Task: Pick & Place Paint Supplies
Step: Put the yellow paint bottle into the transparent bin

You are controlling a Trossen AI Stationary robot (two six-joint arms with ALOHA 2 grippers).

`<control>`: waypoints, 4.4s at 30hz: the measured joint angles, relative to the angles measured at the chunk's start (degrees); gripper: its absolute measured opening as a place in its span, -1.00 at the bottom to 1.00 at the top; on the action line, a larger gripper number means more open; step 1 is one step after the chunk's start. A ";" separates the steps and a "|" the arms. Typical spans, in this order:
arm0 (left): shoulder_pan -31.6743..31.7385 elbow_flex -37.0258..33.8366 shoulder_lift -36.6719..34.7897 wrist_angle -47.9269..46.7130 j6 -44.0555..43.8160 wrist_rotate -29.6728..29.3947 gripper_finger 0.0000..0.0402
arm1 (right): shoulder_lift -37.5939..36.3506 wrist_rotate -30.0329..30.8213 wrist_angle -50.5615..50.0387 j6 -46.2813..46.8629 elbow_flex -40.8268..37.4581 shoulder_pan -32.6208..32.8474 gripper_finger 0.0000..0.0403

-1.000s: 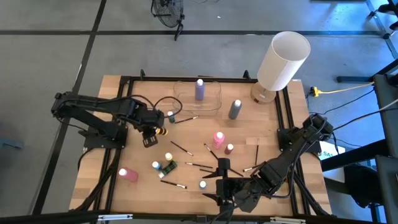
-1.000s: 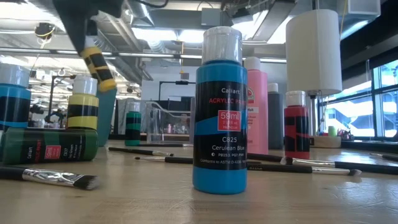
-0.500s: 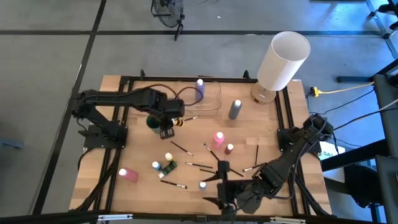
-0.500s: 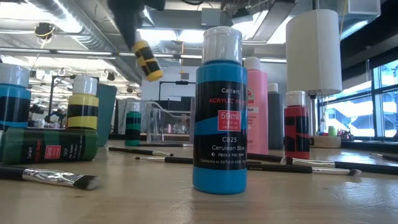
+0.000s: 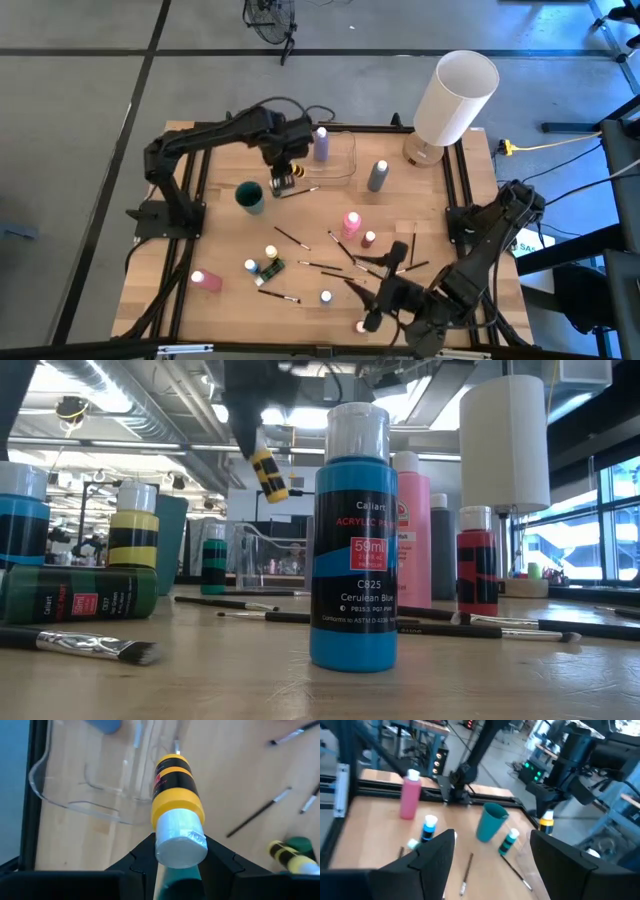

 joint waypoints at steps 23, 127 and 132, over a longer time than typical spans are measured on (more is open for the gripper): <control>11.81 8.74 17.22 -2.57 12.96 -1.80 -0.45 | -5.06 -5.78 -13.67 6.59 0.00 -6.33 0.31; 11.30 10.68 27.83 -6.97 14.06 1.73 -0.37 | -5.20 -7.31 -24.75 19.19 0.02 -6.77 0.31; 11.11 10.68 25.80 -6.98 14.06 3.16 -0.37 | -5.20 -7.30 -24.75 19.19 0.02 -6.77 0.31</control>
